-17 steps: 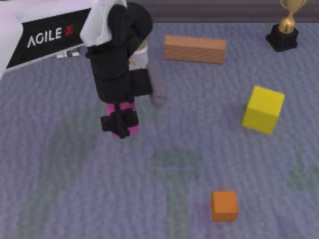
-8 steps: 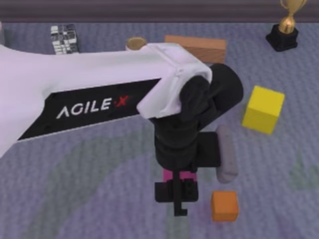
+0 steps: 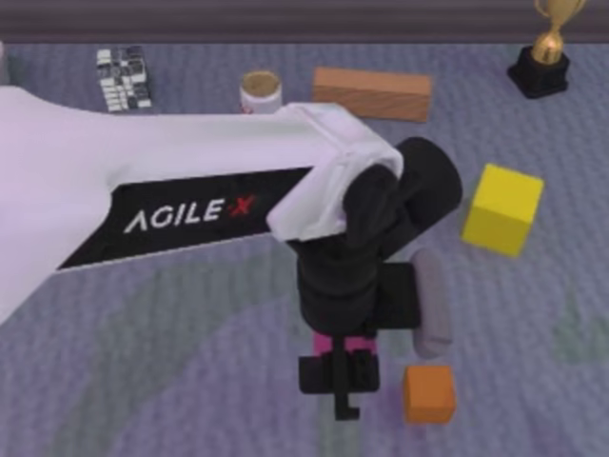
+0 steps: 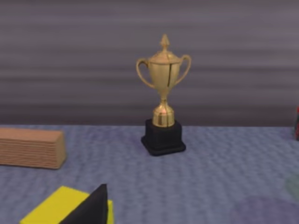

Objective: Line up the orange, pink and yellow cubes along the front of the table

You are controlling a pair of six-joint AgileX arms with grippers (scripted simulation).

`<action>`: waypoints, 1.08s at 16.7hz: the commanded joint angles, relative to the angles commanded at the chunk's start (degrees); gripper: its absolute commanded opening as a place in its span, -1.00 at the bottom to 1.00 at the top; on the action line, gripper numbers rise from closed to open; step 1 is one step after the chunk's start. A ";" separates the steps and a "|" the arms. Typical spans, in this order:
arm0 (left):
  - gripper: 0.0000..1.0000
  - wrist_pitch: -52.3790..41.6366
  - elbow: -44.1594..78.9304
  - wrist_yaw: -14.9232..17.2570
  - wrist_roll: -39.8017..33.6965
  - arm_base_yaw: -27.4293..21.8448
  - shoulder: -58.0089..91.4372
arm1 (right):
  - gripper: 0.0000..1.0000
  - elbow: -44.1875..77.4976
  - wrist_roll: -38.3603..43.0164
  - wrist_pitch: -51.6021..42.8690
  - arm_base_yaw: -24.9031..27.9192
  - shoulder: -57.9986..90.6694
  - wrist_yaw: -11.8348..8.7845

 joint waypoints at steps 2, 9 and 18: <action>-1.00 4.07 -2.35 0.06 -0.05 -0.23 1.75 | 1.00 0.00 0.00 0.00 0.00 0.00 0.00; -1.00 10.14 -5.70 0.05 -0.02 -0.70 4.34 | 1.00 0.00 0.00 0.00 0.00 0.00 0.00; 0.21 10.14 -5.70 0.05 -0.02 -0.70 4.34 | 1.00 0.00 0.00 0.00 0.00 0.00 0.00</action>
